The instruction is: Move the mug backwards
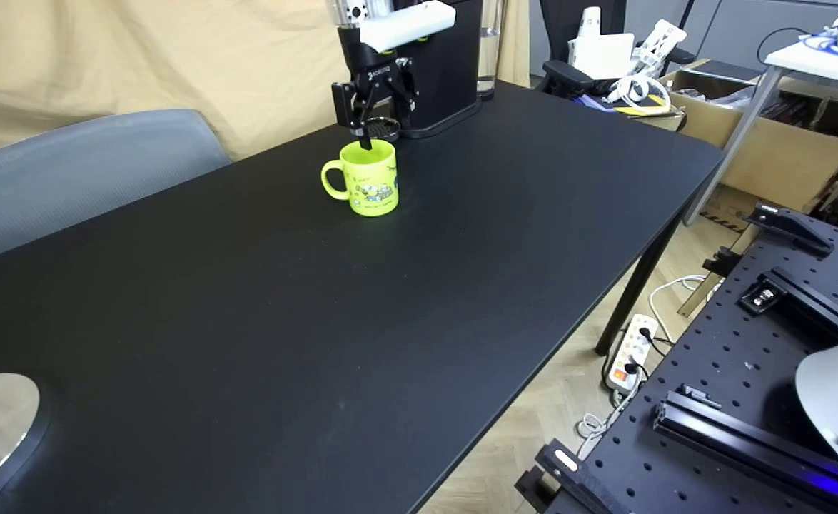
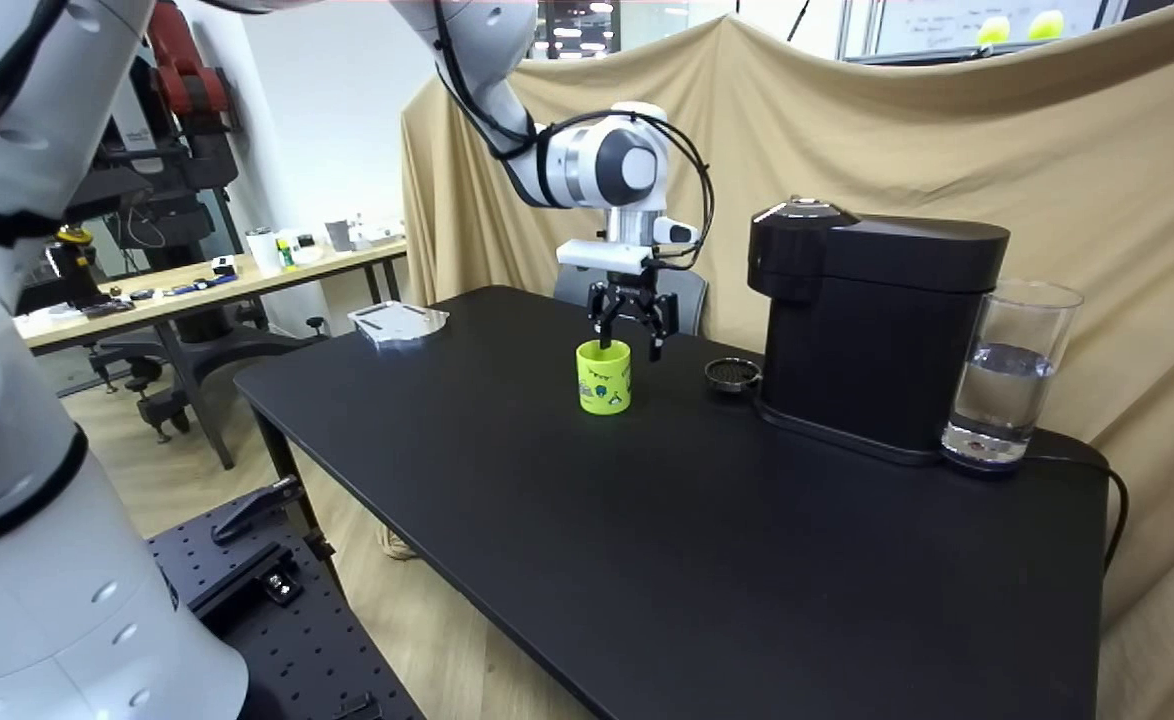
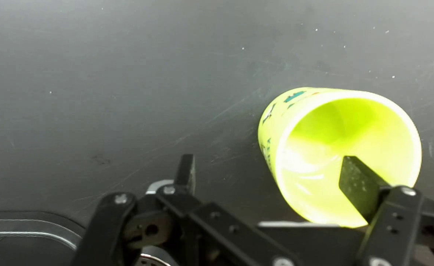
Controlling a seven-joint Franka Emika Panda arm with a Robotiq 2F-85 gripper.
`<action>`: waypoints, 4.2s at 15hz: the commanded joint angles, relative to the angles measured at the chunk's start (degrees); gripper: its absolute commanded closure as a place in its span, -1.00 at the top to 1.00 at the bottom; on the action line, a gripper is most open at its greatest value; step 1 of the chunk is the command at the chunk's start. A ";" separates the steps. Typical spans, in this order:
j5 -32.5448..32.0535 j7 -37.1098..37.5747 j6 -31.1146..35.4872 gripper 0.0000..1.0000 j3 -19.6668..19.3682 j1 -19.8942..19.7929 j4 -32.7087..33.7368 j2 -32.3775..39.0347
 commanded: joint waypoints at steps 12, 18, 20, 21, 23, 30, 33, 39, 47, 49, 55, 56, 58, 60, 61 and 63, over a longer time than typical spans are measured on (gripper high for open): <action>0.58 -3.20 -2.70 -0.98 0.53 0.47 5.54 3.98; 0.50 -6.32 -3.46 -0.95 0.90 0.24 3.11 1.34; -0.04 -6.89 -3.54 -0.95 0.87 0.61 1.00 -0.73; -0.28 -7.08 -3.29 -0.95 0.90 0.78 -0.33 -1.85; -0.40 -8.05 -2.52 -0.95 1.35 0.91 -3.84 -4.74; -0.75 -7.35 0.52 -0.95 2.02 1.87 -15.81 -12.19; -0.68 -5.39 5.65 -0.95 1.58 2.05 -20.18 -13.12; 0.29 -5.21 11.71 -0.95 1.51 1.65 -24.36 -12.94; 0.46 -6.65 8.55 0.36 1.98 1.38 -25.11 -15.42; 0.20 -6.69 6.90 0.64 2.01 1.50 -25.67 -17.41; 0.79 -12.08 2.38 1.00 3.23 0.92 -26.63 -21.71; 0.47 -14.56 1.58 1.00 3.61 0.90 -26.41 -21.67; -0.39 -17.90 0.77 0.99 4.17 1.30 -25.50 -20.77; -1.51 -19.50 0.97 0.98 4.73 2.00 -24.53 -19.63; -1.68 -20.28 0.99 1.00 5.09 2.17 -24.19 -19.17; -1.96 -21.14 0.91 1.00 5.72 2.51 -23.84 -18.27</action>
